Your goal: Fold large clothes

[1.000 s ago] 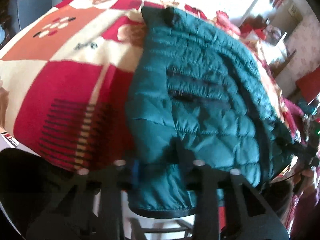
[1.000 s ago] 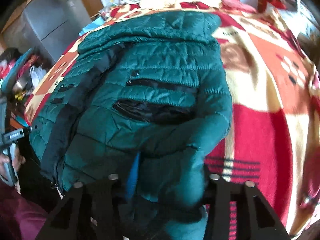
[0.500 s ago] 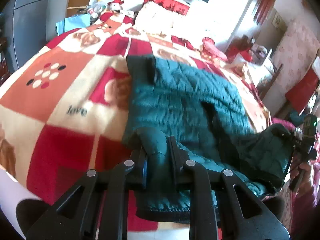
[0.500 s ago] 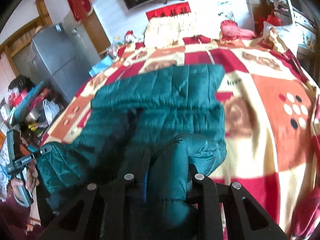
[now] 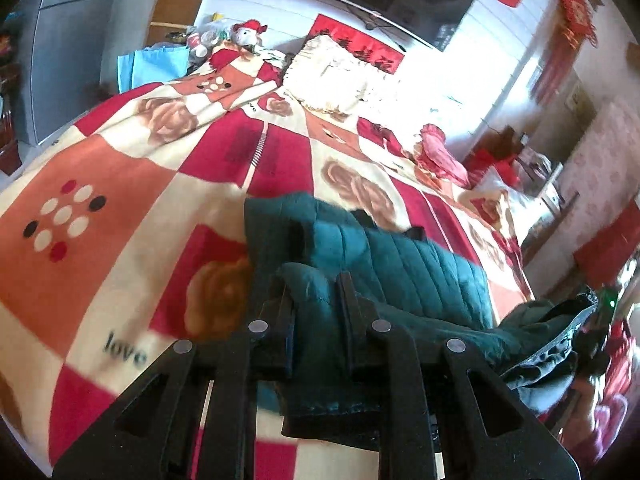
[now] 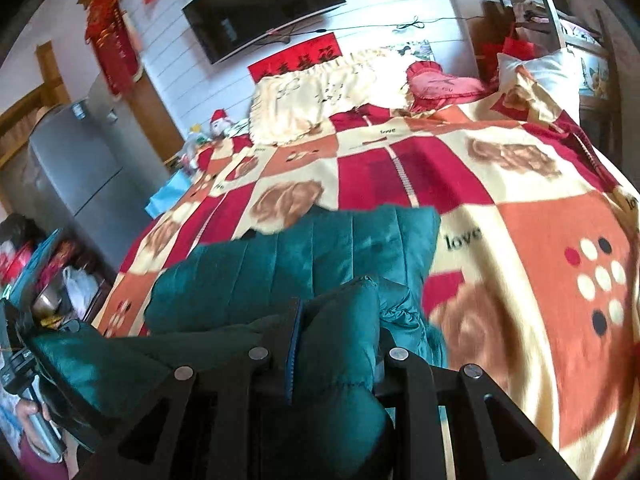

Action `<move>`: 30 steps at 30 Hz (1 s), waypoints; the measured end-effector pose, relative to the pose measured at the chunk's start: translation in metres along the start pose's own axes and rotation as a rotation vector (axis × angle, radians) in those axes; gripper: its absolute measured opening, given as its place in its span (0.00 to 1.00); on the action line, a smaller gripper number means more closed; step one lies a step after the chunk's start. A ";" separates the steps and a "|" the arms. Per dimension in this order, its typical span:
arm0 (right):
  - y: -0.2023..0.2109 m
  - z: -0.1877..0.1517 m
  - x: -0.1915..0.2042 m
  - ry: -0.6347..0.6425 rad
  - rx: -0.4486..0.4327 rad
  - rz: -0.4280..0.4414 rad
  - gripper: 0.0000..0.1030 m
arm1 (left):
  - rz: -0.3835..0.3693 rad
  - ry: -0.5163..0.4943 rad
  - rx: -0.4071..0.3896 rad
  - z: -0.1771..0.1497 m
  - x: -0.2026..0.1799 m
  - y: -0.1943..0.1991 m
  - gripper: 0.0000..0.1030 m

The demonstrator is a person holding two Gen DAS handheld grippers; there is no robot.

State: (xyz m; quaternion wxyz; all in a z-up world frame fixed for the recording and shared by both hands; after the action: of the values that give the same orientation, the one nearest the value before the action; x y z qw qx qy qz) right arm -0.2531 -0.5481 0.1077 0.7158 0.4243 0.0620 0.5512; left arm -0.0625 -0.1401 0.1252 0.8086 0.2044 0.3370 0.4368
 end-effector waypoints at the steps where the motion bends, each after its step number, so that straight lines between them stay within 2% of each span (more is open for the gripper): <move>1: -0.009 0.009 0.001 -0.002 -0.002 -0.009 0.22 | 0.013 0.008 -0.004 0.010 0.002 -0.013 0.16; 7: -0.061 0.047 -0.003 -0.012 0.017 -0.073 0.22 | 0.102 0.050 0.022 0.042 0.021 -0.081 0.16; 13: -0.121 0.063 -0.035 -0.091 0.053 -0.125 0.22 | 0.159 0.057 0.087 0.043 0.042 -0.143 0.16; 15: -0.136 0.061 -0.044 -0.123 0.060 -0.135 0.22 | 0.150 0.084 0.107 0.039 0.047 -0.155 0.18; 17: -0.150 0.057 -0.051 -0.163 0.083 -0.133 0.26 | 0.117 0.134 0.120 0.038 0.053 -0.159 0.19; 21: -0.148 0.064 -0.052 -0.210 0.080 -0.079 0.44 | 0.024 0.183 0.162 0.045 0.059 -0.147 0.25; 23: -0.137 0.069 -0.048 -0.218 0.063 -0.050 0.59 | -0.014 0.190 0.164 0.049 0.057 -0.136 0.32; 24: -0.127 0.073 -0.046 -0.215 0.042 -0.029 0.70 | -0.022 0.188 0.160 0.051 0.055 -0.130 0.35; 25: -0.119 0.077 -0.043 -0.209 0.020 -0.023 0.74 | -0.024 0.183 0.147 0.053 0.053 -0.122 0.42; 26: -0.108 0.080 -0.041 -0.197 -0.013 -0.029 0.74 | -0.010 0.170 0.119 0.056 0.050 -0.112 0.56; 28: -0.087 0.085 -0.036 -0.167 -0.058 -0.035 0.74 | 0.016 0.147 0.047 0.060 0.047 -0.096 0.70; 30: -0.074 0.086 -0.026 -0.140 -0.075 -0.005 0.74 | 0.032 0.124 -0.016 0.062 0.044 -0.082 0.70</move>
State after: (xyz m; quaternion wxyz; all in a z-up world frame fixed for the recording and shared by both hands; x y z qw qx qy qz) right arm -0.1611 -0.6189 0.1019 0.7352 0.4344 -0.0076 0.5203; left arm 0.0465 -0.1489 0.1009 0.7809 0.1758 0.3794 0.4640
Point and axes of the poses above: each gripper's, at about its wrist camera, not at the fingertips, and y roughly against the way its jaws point, x to its left, z to its top, the point moved 6 cm from there along -y, roughly the way its jaws point, and after that the axes turned 3 degrees about -y, right-handed, at the moved point
